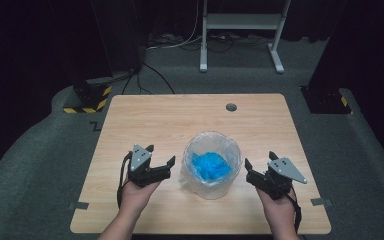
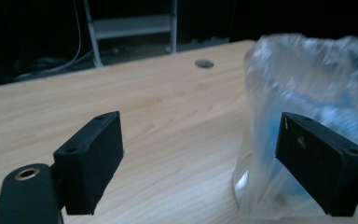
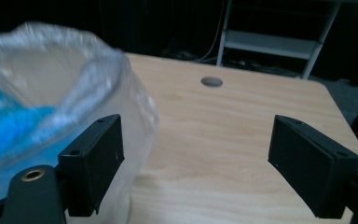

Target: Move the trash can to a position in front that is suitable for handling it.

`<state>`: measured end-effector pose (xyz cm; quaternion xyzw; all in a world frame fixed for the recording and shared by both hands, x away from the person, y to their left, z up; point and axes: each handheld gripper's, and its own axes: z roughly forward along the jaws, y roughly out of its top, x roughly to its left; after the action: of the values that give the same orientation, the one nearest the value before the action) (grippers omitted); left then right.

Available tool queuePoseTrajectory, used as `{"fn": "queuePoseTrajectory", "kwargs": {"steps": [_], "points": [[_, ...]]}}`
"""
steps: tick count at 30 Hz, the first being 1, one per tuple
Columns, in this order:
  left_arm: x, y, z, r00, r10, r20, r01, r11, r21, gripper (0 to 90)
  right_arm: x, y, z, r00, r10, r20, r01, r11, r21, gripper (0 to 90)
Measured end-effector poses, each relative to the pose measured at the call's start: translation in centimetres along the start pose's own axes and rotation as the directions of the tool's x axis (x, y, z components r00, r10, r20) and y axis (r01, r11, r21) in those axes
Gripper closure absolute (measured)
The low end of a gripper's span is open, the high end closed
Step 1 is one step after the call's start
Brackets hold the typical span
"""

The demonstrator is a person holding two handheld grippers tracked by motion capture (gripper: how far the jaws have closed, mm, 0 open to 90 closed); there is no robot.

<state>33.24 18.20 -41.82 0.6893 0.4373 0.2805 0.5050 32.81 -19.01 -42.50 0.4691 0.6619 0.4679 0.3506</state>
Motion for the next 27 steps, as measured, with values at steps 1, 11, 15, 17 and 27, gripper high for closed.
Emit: {"fn": "queuePoseTrajectory", "kwargs": {"steps": [1, 11, 15, 17, 27], "points": [[-0.2, 0.2, -0.3, 1.0000, -0.003, 0.008, 0.003, 0.9999, -0.013, 15.0, 0.1, 0.6, -0.3, 0.9999, 0.003, -0.014, -0.004, 0.999, -0.035, 17.6], [-3.8, 0.8, -0.9, 0.9903, -0.022, 0.137, 0.023, 0.9997, -0.006, 23.4, 2.7, 2.3, 0.2, 0.9935, -0.047, -0.103, 0.038, 0.995, -0.095, 34.8], [-4.8, 0.6, -0.6, 0.9904, -0.027, 0.136, 0.025, 0.9995, 0.019, 39.2, 3.5, 2.2, 1.0, 0.9949, -0.033, -0.096, 0.028, 0.998, -0.048, 53.9], [-5.0, 0.5, -0.4, 0.9914, -0.024, 0.129, 0.020, 0.9993, 0.030, 47.8, 3.6, 2.2, 1.3, 0.9960, -0.028, -0.085, 0.025, 0.999, -0.031, 60.0], [-5.6, 0.4, -0.2, 0.9927, -0.016, 0.120, 0.013, 0.9996, 0.027, 69.9, 4.3, 1.8, 1.8, 0.9969, -0.070, -0.037, 0.070, 0.998, -0.003, 83.0]]}}
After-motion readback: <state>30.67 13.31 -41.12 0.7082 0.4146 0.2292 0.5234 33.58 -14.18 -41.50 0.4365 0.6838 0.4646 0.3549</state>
